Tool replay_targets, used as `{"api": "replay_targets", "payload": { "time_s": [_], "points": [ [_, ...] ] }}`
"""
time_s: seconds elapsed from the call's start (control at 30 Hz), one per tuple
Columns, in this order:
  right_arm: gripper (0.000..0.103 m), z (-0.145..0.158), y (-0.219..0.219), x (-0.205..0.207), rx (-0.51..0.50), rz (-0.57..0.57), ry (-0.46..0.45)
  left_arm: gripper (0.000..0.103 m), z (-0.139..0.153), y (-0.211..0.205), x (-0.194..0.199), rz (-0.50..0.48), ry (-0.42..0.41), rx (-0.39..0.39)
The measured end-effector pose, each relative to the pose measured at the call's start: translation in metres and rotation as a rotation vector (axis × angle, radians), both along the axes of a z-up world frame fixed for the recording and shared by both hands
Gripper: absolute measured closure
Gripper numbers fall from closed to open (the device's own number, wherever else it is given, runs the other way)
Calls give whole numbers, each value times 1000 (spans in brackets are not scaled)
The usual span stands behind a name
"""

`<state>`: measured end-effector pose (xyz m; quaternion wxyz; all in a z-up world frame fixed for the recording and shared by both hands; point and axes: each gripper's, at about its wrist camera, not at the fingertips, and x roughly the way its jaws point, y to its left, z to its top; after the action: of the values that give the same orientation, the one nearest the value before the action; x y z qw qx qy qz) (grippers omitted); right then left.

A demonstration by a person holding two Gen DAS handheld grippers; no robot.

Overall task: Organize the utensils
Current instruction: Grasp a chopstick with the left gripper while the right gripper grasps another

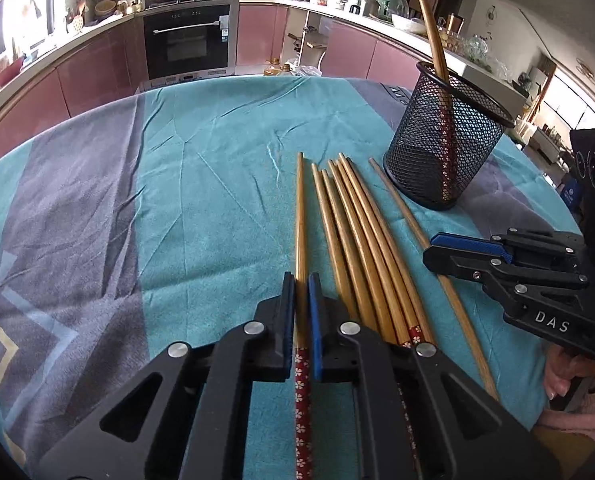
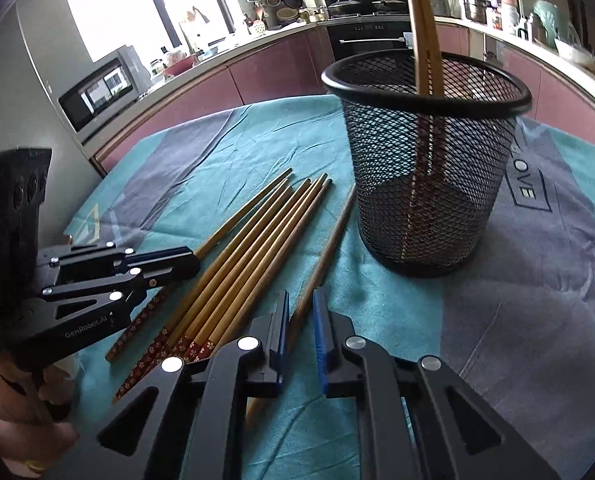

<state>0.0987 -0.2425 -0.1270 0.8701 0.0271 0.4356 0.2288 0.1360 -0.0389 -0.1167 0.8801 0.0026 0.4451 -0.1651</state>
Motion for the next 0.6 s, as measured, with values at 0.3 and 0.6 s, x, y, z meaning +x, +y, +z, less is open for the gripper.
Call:
{"api": "replay_targets", "payload": {
  "time_s": [0.3,0.6],
  "points": [
    [97,4,-12,-4,60,-17,7,95,4,9,-13,12,-1,-38],
    [98,8,4,-8,36,60,-2,95,4,2,-24,-56,4,-23]
  ]
}}
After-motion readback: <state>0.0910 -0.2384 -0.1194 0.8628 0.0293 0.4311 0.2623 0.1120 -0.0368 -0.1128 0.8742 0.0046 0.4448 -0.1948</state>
